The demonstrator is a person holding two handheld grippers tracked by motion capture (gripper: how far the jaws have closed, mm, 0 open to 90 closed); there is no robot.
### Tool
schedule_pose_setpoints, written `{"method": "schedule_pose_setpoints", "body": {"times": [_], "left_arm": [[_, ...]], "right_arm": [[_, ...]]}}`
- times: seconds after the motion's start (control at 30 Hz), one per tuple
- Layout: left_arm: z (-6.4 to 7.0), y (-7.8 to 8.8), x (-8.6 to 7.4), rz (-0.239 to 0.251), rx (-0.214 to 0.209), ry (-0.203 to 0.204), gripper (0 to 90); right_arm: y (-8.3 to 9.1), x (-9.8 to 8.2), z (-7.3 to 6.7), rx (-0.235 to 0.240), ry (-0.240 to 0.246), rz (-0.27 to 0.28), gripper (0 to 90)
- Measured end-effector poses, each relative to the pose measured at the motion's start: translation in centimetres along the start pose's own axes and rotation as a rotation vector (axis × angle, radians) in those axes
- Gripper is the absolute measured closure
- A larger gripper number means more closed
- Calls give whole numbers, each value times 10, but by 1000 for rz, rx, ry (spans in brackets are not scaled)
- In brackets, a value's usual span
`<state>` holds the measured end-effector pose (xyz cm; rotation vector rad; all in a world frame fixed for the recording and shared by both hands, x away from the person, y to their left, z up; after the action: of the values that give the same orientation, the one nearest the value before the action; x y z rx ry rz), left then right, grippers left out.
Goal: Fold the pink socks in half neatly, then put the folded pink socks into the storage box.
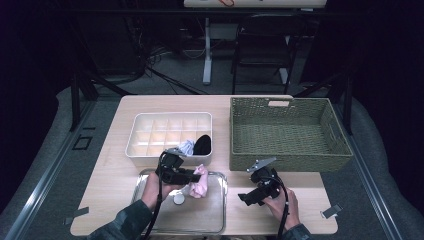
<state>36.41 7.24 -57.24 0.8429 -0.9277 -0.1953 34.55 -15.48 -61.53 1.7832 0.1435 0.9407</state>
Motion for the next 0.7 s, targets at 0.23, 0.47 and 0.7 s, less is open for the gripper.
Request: {"method": "schedule_pose_setpoints", "body": {"times": [0.23,0.47,0.7], "left_arm": [[-7,10,-5,8,27,8,701],[-13,23,-6,37,59,9,701],[-22,38,-8,62,100,19,701]], "right_arm": [[-1,0,0,0,-6,-13,0],[-2,-1,3,-24,-4,-29,0],[-2,-2,3,-29,-7,-37,0]]}}
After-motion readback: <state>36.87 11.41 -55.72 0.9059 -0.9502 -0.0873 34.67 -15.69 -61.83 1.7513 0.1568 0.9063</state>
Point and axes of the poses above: each handheld gripper's, and its own axes: y roughly backward along the jaws, x roughly out of its top, z roughly to its right, the point moved 8 cm from there along -y, roughly forward along the jaws, and after that the axes turned 4 degrees about -y, right-handed, at the moved point
